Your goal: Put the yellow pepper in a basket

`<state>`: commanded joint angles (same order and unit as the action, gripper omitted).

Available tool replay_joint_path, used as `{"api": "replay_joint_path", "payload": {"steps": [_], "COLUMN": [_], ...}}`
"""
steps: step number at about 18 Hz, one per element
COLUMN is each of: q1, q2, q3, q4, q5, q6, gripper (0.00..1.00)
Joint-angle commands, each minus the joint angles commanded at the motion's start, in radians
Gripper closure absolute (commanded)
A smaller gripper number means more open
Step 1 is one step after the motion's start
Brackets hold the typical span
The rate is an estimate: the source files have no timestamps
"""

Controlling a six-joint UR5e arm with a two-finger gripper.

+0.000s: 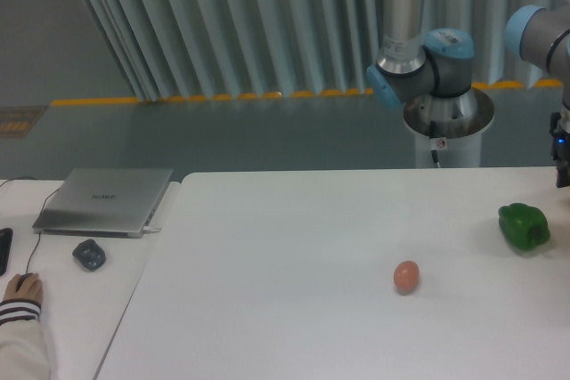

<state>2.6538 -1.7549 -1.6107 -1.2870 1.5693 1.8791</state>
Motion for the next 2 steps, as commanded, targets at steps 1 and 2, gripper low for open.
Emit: {"api": "replay_joint_path", "payload": {"steps": [1, 2], "q1": [0.000, 0.000], "q2": [0.000, 0.000], "q3": [0.000, 0.000], "q4": [0.000, 0.000], "q5": [0.000, 0.000], "q6": [0.000, 0.000], "gripper": [0.00, 0.00]}}
